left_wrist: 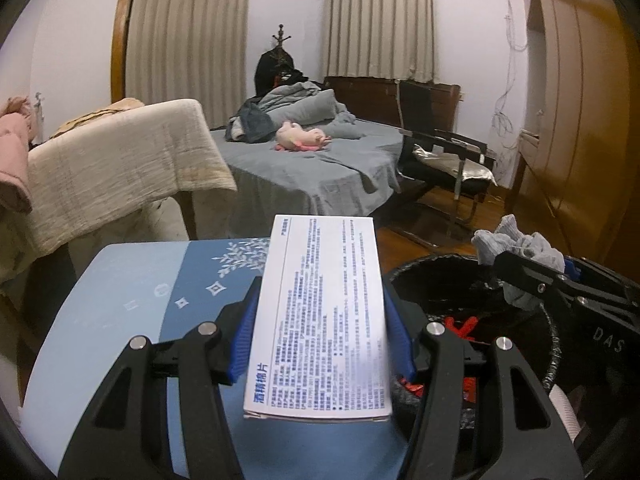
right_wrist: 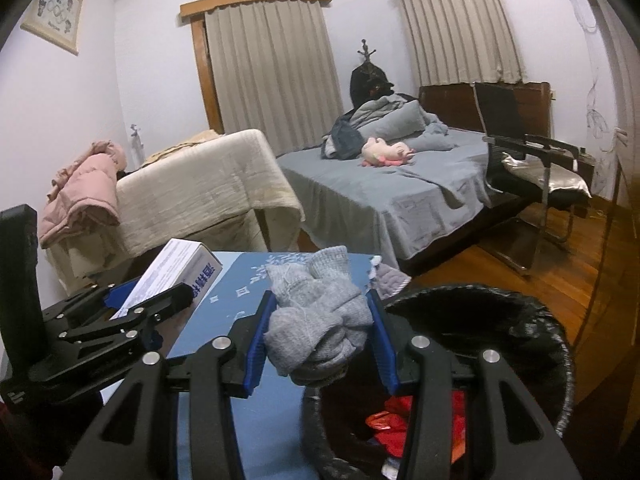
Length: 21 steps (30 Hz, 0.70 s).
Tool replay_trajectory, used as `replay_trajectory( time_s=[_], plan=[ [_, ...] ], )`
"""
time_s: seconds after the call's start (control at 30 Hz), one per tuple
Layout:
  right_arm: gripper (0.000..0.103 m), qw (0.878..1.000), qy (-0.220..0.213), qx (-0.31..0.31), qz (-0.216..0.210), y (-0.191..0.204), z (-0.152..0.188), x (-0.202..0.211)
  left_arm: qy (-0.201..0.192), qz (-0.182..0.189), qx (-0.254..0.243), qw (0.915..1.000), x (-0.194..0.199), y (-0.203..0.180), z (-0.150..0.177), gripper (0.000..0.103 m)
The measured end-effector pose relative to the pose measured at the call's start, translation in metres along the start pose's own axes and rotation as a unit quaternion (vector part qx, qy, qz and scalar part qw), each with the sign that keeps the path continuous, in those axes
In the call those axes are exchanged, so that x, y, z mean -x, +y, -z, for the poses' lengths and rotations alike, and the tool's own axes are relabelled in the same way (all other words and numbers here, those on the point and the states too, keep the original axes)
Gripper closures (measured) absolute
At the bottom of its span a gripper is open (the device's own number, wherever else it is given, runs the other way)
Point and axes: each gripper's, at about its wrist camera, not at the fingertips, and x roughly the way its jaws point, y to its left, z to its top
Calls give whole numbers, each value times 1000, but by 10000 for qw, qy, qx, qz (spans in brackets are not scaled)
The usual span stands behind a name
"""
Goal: Collect trash
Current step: 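Carry the paper card and grey sock over the black bin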
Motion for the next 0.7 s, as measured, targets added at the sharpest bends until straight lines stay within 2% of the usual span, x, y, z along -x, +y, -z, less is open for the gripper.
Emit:
replay_trajectory(
  time_s=[0.7],
  plan=[
    [58,9973,-113,-333,638,-61,7,30,29,710,-494,9962,-20,-71,0,49]
  ],
)
